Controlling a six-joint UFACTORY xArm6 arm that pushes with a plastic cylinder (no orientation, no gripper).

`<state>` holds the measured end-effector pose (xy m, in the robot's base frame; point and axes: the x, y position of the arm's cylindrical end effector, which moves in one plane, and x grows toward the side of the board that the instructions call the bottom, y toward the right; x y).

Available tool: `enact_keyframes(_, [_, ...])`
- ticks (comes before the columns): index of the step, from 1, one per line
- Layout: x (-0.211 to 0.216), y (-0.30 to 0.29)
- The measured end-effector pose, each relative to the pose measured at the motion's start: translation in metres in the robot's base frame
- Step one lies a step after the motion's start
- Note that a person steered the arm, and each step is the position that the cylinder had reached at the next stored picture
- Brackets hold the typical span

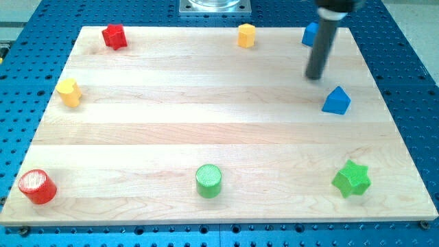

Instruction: Move the cube near to the right side of the hexagon

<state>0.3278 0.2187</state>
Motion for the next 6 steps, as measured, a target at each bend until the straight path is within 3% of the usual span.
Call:
enact_keyframes(1, [-0.040,0.042])
enact_keyframes(2, [-0.076,0.033])
enact_keyframes(4, [-0.082,-0.033])
enact_keyframes(5, [-0.076,-0.001])
enact_keyframes(6, [-0.097,0.040])
